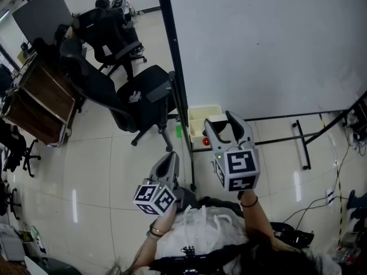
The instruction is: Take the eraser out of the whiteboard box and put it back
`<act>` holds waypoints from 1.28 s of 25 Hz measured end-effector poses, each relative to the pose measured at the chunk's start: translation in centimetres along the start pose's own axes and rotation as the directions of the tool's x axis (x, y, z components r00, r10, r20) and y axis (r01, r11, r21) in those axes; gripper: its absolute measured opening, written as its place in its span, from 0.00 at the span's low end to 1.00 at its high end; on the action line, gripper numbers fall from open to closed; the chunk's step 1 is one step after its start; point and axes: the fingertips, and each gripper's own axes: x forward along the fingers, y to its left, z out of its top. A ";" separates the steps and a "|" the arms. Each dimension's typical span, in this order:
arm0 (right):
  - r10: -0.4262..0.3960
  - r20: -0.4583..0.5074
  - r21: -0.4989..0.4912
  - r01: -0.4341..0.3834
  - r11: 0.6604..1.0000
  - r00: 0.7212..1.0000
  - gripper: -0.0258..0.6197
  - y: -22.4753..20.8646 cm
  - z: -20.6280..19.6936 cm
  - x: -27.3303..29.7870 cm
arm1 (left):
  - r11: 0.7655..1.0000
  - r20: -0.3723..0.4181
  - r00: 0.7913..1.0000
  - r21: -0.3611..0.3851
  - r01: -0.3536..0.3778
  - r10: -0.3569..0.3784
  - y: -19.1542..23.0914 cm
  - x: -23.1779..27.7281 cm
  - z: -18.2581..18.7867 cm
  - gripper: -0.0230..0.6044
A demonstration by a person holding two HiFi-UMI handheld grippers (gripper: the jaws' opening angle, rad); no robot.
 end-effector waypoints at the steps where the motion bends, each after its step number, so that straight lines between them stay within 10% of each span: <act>1: -0.001 0.002 0.000 0.001 1.000 1.000 0.45 0.0 0.1 0.0 | 1.000 0.001 1.000 -0.001 -0.001 0.001 0.0 0.0 0.0 0.01; 32: -0.009 -0.069 0.057 0.013 0.998 0.998 0.49 -0.4 -6.8 4.5 | 0.999 0.006 0.999 -0.009 -0.034 0.034 0.7 0.3 0.2 0.01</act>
